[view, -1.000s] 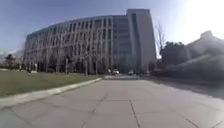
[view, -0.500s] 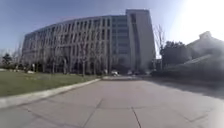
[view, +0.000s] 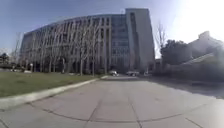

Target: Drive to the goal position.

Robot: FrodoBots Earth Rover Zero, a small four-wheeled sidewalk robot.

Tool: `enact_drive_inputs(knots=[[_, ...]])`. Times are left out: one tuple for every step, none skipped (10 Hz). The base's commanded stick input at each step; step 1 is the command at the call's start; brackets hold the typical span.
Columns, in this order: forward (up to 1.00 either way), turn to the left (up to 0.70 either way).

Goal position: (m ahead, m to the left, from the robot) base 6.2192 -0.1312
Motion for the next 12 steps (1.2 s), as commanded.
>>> enact_drive_inputs(knots=[[1.0,0.05],[1.0,0.05],[1.0,0.05],[1.0,0.05],[1.0,0.05],[1.0,0.05],[1.0,0.05],[1.0,0.05],[1.0,0.05],[1.0,0.05],[1.0,0.05],[1.0,0.05]])
